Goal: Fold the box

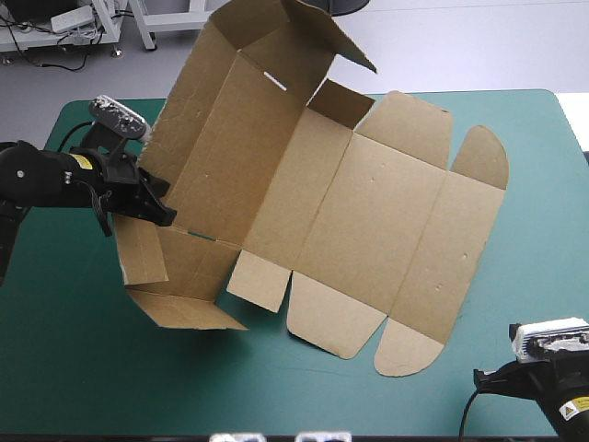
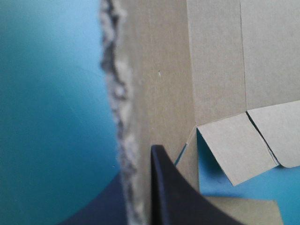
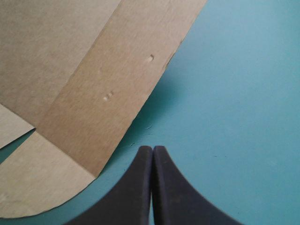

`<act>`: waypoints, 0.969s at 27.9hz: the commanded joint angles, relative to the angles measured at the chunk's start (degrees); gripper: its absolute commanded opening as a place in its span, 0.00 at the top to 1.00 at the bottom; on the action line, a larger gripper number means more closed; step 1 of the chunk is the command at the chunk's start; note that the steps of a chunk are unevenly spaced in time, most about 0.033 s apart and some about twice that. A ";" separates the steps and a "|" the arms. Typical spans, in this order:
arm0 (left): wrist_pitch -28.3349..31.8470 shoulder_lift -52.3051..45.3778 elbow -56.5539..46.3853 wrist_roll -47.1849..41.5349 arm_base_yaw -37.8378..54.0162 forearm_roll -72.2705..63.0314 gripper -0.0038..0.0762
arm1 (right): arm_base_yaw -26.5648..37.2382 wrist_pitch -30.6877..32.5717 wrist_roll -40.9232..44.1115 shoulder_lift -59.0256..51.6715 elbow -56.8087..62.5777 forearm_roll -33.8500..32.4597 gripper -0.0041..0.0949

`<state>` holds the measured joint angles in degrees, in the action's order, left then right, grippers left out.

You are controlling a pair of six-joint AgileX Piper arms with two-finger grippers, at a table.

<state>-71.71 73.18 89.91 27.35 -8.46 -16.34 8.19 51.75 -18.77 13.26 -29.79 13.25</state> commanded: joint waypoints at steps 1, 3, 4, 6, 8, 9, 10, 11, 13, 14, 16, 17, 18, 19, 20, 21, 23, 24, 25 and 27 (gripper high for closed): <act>-1.75 -1.96 3.68 -0.75 -5.77 5.85 0.96 | -0.02 -4.44 -0.40 0.99 -2.21 1.70 0.98; -1.86 -1.96 3.79 -1.28 -9.82 10.32 0.96 | -0.02 -4.68 -0.40 0.99 -2.77 1.70 0.98; -1.86 -1.85 3.79 -1.28 -11.82 11.77 0.96 | -0.02 -4.83 -0.40 0.99 -3.29 1.79 0.98; -1.86 -1.39 3.79 -1.28 -16.04 15.16 0.96 | -0.02 -5.05 -0.40 0.99 -4.30 1.79 0.98; -1.86 -0.81 3.79 -1.28 -20.16 18.82 0.96 | -0.02 -5.10 -0.40 0.99 -5.41 1.66 0.98; -1.86 -0.56 3.79 -1.28 -22.63 21.48 0.96 | -0.02 -5.26 -0.40 0.99 -5.78 1.66 0.98; -1.86 -0.25 3.79 -1.28 -24.65 24.52 0.96 | -0.02 -5.26 -0.40 0.99 -6.15 1.66 0.98; -1.86 0.00 3.79 -1.28 -27.15 27.78 0.96 | -0.02 -5.34 -0.40 0.99 -6.33 1.66 0.98; -1.86 0.60 3.79 -1.28 -31.29 33.20 0.96 | -0.02 -5.34 -0.01 0.99 -6.48 1.66 0.98; -1.86 1.13 3.79 -1.28 -33.26 35.44 0.96 | -0.02 -5.34 0.36 0.99 -6.48 1.66 0.98; -1.75 1.82 3.79 -1.28 -36.44 37.54 0.96 | -0.02 -5.24 0.64 0.99 -6.48 1.66 0.98; -1.75 2.40 3.79 -1.28 -37.30 37.80 0.96 | -0.02 -5.24 0.64 0.99 -6.48 1.66 0.98; -1.43 2.84 3.79 -1.15 -38.22 38.22 0.96 | -0.02 -5.24 0.64 0.99 -6.48 1.66 0.98; -0.67 3.41 3.79 -1.15 -38.78 38.95 0.96 | -0.02 -5.24 0.64 0.99 -6.48 1.66 0.98; -0.11 3.66 3.79 -1.15 -39.19 40.09 0.96 | -0.02 -5.35 0.64 0.99 -6.48 1.66 0.98; 0.90 4.19 3.58 -1.53 -39.44 40.98 0.96 | -0.02 -5.35 0.64 0.99 -6.48 1.66 0.98; 2.67 5.08 3.57 -2.48 -39.44 41.63 0.96 | -0.02 -5.35 1.34 0.99 -6.48 1.66 0.98; 4.61 6.17 3.48 -3.60 -39.44 42.46 0.96 | -0.02 -5.58 2.26 0.99 -6.48 1.66 0.98; 5.64 6.73 3.48 -4.31 -39.44 42.89 0.96 | -0.02 -5.85 2.54 0.99 -6.48 1.66 0.98; 10.09 7.93 3.36 -6.82 -39.44 44.52 0.96 | -0.02 -7.23 2.75 0.99 -6.48 1.45 0.98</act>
<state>-68.96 82.02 91.79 23.76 -47.49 25.20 8.19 49.87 -16.37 13.26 -34.42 14.16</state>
